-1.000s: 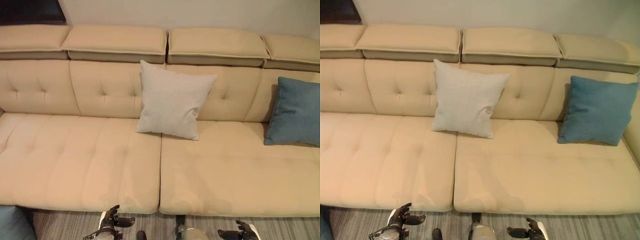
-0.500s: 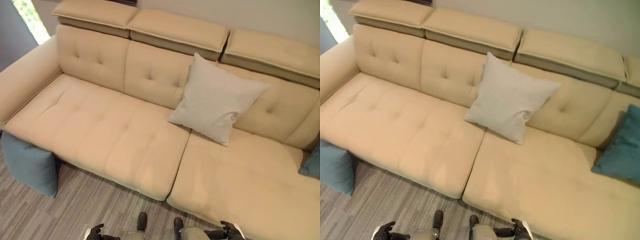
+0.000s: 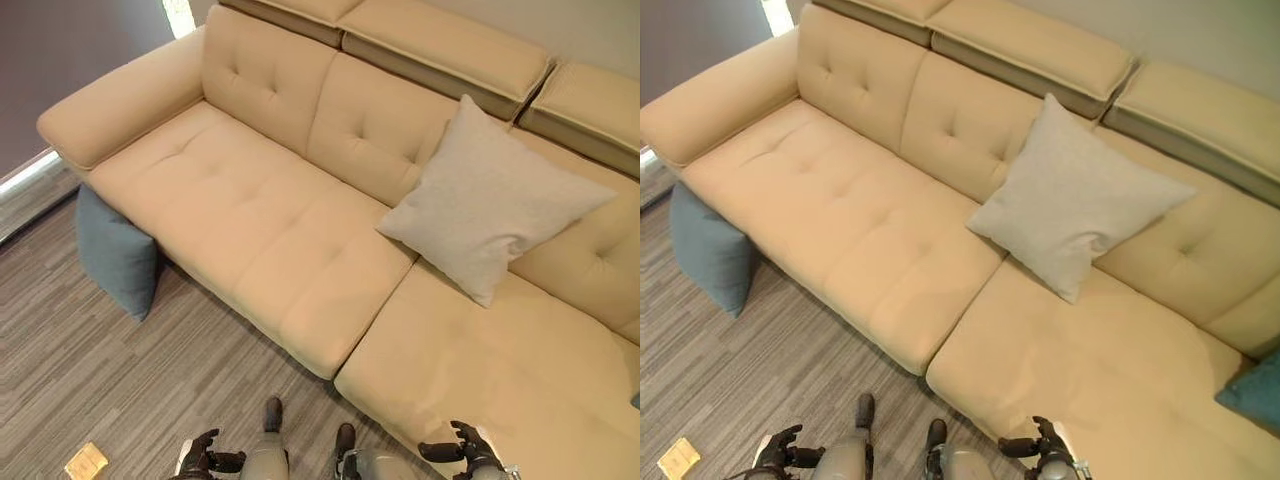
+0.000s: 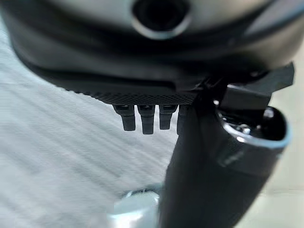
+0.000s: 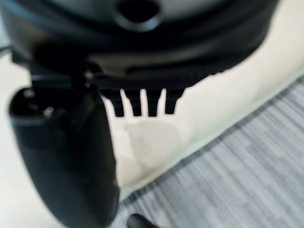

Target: Pick up all the scattered cushions and arrange them neatly on the sofa.

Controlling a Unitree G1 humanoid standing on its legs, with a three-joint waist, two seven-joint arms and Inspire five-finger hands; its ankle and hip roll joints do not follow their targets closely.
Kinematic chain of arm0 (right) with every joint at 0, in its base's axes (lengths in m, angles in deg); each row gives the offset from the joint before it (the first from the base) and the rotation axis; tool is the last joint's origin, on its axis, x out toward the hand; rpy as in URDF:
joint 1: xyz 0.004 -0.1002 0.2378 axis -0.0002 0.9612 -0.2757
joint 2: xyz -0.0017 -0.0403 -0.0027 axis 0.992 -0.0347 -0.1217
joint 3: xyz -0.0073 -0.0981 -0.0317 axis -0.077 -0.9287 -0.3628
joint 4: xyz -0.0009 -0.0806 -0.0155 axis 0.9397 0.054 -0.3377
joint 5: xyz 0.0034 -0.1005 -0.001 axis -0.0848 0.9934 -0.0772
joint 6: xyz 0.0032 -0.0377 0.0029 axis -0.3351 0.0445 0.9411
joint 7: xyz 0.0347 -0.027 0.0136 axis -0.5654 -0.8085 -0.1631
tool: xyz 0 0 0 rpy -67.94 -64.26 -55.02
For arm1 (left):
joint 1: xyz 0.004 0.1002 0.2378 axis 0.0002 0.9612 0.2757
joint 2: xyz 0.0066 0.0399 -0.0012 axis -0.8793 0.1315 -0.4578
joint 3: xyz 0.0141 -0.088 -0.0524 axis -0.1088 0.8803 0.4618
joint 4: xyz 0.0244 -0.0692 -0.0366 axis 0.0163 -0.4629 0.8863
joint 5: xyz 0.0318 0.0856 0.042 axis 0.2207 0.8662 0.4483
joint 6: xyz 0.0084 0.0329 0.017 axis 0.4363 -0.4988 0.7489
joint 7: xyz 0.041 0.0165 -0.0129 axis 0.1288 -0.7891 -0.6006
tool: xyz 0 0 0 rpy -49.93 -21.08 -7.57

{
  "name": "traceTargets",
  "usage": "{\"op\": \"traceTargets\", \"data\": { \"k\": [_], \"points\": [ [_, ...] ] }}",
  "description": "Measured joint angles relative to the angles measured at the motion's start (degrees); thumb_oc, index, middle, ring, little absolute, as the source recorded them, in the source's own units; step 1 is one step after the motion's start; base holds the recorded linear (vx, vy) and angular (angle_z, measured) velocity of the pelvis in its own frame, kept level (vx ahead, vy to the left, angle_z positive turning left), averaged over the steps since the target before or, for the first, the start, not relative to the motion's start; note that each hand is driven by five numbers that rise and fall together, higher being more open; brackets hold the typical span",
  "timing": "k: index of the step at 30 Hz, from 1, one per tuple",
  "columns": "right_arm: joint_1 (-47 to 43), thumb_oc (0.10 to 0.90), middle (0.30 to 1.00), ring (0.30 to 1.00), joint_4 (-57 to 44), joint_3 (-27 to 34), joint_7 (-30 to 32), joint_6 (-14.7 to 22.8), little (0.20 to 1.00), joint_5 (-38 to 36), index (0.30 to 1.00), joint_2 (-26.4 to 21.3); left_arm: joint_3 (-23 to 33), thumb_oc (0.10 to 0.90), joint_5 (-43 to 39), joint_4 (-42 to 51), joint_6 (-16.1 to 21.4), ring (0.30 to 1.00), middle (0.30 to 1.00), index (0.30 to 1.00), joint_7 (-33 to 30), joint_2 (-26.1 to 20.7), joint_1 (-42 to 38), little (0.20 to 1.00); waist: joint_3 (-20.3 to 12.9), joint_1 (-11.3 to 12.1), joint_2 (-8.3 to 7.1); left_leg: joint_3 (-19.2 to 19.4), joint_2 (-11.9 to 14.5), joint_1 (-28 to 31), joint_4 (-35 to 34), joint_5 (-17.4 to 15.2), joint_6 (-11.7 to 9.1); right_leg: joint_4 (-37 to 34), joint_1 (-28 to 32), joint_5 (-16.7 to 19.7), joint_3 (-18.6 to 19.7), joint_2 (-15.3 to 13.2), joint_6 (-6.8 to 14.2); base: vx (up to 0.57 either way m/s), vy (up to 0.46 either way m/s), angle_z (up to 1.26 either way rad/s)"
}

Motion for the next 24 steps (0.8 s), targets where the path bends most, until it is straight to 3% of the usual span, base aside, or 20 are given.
{"op": "traceTargets", "data": {
  "k": [2,3,7,8,9,10,11,12,15,17,18,19,20,21,22,23,24],
  "points": [
    [0.22,0.800,0.900,0.900,0.18,0.06,0.01,-0.05,0.900,0.01,0.900,-0.28,0.06,0.800,0.01,-0.11,-0.01,0.900,0.900,0.900,-0.02,0.38,0.32,0.900,-0.07,-0.39,0.26,1.44,0.21,2.55,-0.18,-0.10,0.12,0.10,-0.08,-0.02,-1.34,-0.66,0.79,-0.11,0.035,0.56],
    [0.40,0.800,0.900,0.900,-0.02,0.04,-0.03,-0.05,0.900,0.01,0.900,-0.16,0.61,0.800,0.00,-0.42,-0.06,0.900,0.900,0.900,-0.02,0.41,0.18,0.900,-0.12,-1.43,0.34,4.14,0.74,3.76,-1.47,-0.95,0.28,0.73,0.07,-0.05,-3.77,-1.62,1.06,-0.13,0.071,0.73],
    [1.60,0.800,0.900,0.900,0.24,0.36,-0.07,-0.15,0.900,0.02,0.900,-0.47,-1.26,0.800,0.11,1.26,0.07,0.900,0.900,0.900,0.06,0.47,-2.01,0.900,-0.30,-2.56,1.42,7.19,-0.83,5.29,-8.74,2.67,3.15,2.23,0.69,-2.15,-5.89,-2.91,4.22,-0.02,0.096,1.12],
    [1.03,0.800,0.900,0.900,0.07,1.27,-0.12,-0.53,0.900,0.00,0.900,-0.01,-1.40,0.800,0.46,3.13,-0.08,0.900,0.900,0.900,0.15,0.61,-2.27,0.900,-0.43,-2.54,1.33,12.39,-0.29,6.00,-11.95,-0.65,2.34,0.28,1.83,-0.77,-8.01,-3.99,4.86,0.01,0.123,1.08],
    [1.06,0.800,0.900,0.900,-0.02,1.28,-0.15,-0.56,0.900,0.01,0.900,-0.01,-1.33,0.800,0.48,3.16,-0.07,0.900,0.900,0.900,0.20,0.96,-2.53,0.900,-0.37,-2.93,0.97,15.04,-0.28,7.21,-12.70,-1.62,1.36,-1.02,2.89,-0.18,-9.21,-4.94,4.92,0.00,0.142,0.92],
    [1.01,0.800,0.900,0.900,-0.14,1.31,-0.11,-0.57,0.900,0.01,0.900,-0.21,-1.27,0.800,0.48,3.35,-0.05,0.900,0.900,0.900,0.25,1.34,-2.47,0.900,-0.43,-3.20,0.99,16.25,-0.16,7.65,-12.37,-1.38,2.15,-1.46,3.46,-0.11,-10.03,-5.54,5.25,-0.03,0.167,0.61],
    [0.65,0.800,0.900,0.900,-0.50,1.35,-0.07,-0.50,0.900,0.09,0.900,-0.56,-1.21,0.800,0.64,3.84,-0.06,0.900,0.900,0.900,0.45,1.83,-1.06,0.900,-0.92,-3.29,2.17,16.40,1.05,8.30,-11.31,0.30,2.15,-1.16,4.64,-0.21,-10.96,-5.29,5.93,-0.10,0.145,0.34],
    [0.52,0.800,0.900,0.900,-0.73,1.20,-0.16,-0.49,0.900,0.26,0.900,-0.44,-1.12,0.800,0.70,3.80,-0.08,0.900,0.900,0.900,0.45,1.90,-0.31,0.900,-1.12,-3.19,2.30,15.18,0.91,8.49,-10.93,1.28,2.29,-0.63,5.07,-0.59,-10.64,-4.91,6.63,-0.10,0.163,0.21],
    [0.91,0.800,0.900,0.900,-2.22,1.06,-0.22,-0.57,0.900,1.58,0.900,0.95,-0.38,0.800,1.54,1.90,-0.35,0.900,0.900,0.900,0.43,0.80,0.53,0.900,-2.14,-2.48,0.87,12.64,-1.45,9.15,-11.49,2.50,3.46,2.61,5.04,-1.97,-10.94,-7.53,8.31,-0.06,0.123,0.37],
    [0.89,0.800,0.900,0.900,-2.93,1.14,-0.26,-0.68,0.900,1.60,0.900,1.14,-0.03,0.800,1.55,1.74,-1.01,0.900,0.900,0.900,0.35,0.45,0.05,0.900,-1.64,-3.02,1.02,9.33,-2.33,8.96,-11.59,2.48,5.25,8.91,3.30,-2.88,-8.65,-9.04,8.82,-0.02,0.013,0.78],
    [1.47,0.800,0.900,0.900,-3.46,1.10,-0.28,-0.76,0.900,1.57,0.900,1.55,-0.30,0.800,1.66,2.02,-1.16,0.900,0.900,0.900,0.36,-0.16,-0.47,0.900,-1.35,-2.99,1.44,6.36,-2.50,9.39,-12.33,3.07,5.87,13.71,0.47,-6.31,-1.86,-8.23,11.13,0.02,-0.052,1.14],
    [2.09,0.800,0.900,0.900,-3.86,0.67,-0.28,-0.77,0.900,1.54,0.900,2.05,-0.32,0.800,1.71,2.21,-1.10,0.900,0.900,0.900,0.32,-0.77,-0.69,0.900,-1.04,-3.35,1.69,4.44,-2.48,9.17,-12.23,3.31,5.66,13.14,0.09,-6.93,5.08,-5.74,12.42,0.03,-0.084,1.20],
    [2.39,0.800,0.900,0.900,-4.08,-0.25,-0.30,-0.77,0.900,1.54,0.900,2.25,-0.32,0.800,1.70,2.27,-1.10,0.900,0.900,0.900,0.23,-1.29,-0.74,0.900,-1.04,-3.73,1.47,2.54,-2.71,9.16,-12.34,3.69,5.46,12.35,0.12,-7.03,7.98,-4.55,12.67,0.03,-0.093,1.38],
    [2.82,0.800,0.900,0.900,-4.44,-2.07,-0.38,-0.78,0.900,1.51,0.900,2.75,-0.29,0.800,1.71,2.60,-1.04,0.900,0.900,0.900,0.11,-2.46,-0.79,0.900,-0.78,-4.36,1.09,-0.98,-3.25,8.78,-12.45,4.32,5.09,11.02,-0.28,-6.99,13.83,-2.01,12.58,0.03,-0.099,1.47],
    [3.06,0.800,0.900,0.900,-4.56,-2.86,-0.43,-0.63,0.900,1.50,0.900,2.91,-0.31,0.800,1.71,2.66,-1.00,0.900,0.900,0.900,0.07,-2.98,-0.94,0.900,-0.95,-4.48,0.76,-2.34,-3.62,8.33,-12.52,4.70,5.14,9.53,-0.38,-6.72,14.52,-1.56,12.22,0.04,-0.124,1.42],
    [2.90,0.800,0.900,0.900,-4.31,-2.88,-0.42,-0.77,0.900,1.50,0.900,3.20,-0.34,0.800,1.70,2.89,-0.85,0.900,0.900,0.900,-0.05,-3.45,-0.48,0.900,-1.04,-3.15,0.15,-3.46,-4.09,8.30,-13.27,5.14,4.60,8.31,-1.22,-4.60,13.71,-1.46,8.65,0.04,-0.168,0.87],
    [3.05,0.800,0.900,0.900,-4.29,-2.75,-0.37,-0.77,0.900,1.49,0.900,3.16,-0.36,0.800,1.67,2.78,-0.94,0.900,0.900,0.900,-0.06,-3.38,-0.65,0.900,-1.24,-3.24,-0.16,-3.98,-4.14,8.54,-13.35,5.29,4.37,7.66,-1.13,-4.35,13.23,-1.46,8.09,0.02,-0.173,0.67]
  ]
}}
